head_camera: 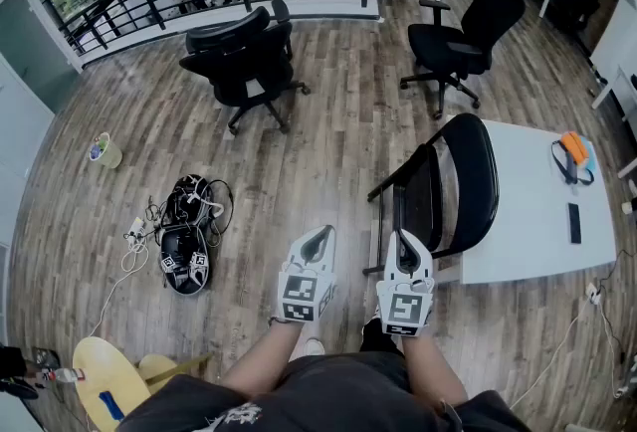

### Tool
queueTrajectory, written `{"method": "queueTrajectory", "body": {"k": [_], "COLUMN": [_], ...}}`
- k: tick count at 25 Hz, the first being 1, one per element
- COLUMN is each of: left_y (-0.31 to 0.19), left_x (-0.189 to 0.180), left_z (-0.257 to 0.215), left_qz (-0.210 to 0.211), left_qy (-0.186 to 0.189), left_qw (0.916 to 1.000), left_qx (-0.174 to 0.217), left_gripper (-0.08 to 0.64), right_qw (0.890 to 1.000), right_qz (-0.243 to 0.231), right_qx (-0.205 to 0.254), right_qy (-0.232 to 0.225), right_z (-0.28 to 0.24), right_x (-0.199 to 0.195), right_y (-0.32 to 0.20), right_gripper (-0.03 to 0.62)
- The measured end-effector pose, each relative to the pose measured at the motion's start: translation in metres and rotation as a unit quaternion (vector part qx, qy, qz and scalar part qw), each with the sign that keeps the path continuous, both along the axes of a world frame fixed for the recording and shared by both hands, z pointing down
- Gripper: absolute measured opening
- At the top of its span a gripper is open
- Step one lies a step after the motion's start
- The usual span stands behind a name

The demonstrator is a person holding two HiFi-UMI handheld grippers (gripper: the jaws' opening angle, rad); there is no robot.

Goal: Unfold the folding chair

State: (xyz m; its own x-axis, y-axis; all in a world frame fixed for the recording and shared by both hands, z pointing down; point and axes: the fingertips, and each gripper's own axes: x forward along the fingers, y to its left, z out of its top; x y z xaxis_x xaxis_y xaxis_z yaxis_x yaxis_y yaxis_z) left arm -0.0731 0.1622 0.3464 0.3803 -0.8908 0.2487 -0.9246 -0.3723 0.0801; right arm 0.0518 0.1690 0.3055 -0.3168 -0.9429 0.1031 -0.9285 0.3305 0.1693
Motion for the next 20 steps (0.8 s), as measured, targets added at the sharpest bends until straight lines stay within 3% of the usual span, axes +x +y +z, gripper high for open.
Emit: {"method": "queueTrajectory", "body": {"k": [10, 20], "left_y": [-0.113, -0.184], "left_x": [0.097, 0.206], "left_z": [0.015, 0.041], "left_qz": [0.030, 0.038], "left_qy": [-0.011, -0.029], "left_qw": [0.9995, 0.9979], "left_qx": [-0.007, -0.044], "left_gripper": [0.005, 0.005], "right_qw": [1.000, 0.998], "right_qz": [0.005, 0.045], "right_qx": [-0.002, 0.023], "right_qy": [-0.026, -0.035], "right_z": [0.001, -0.033], "right_x": [0.093, 0.210], "right_y": [-0.111, -0.166], "right_gripper": [0.014, 0.014]}}
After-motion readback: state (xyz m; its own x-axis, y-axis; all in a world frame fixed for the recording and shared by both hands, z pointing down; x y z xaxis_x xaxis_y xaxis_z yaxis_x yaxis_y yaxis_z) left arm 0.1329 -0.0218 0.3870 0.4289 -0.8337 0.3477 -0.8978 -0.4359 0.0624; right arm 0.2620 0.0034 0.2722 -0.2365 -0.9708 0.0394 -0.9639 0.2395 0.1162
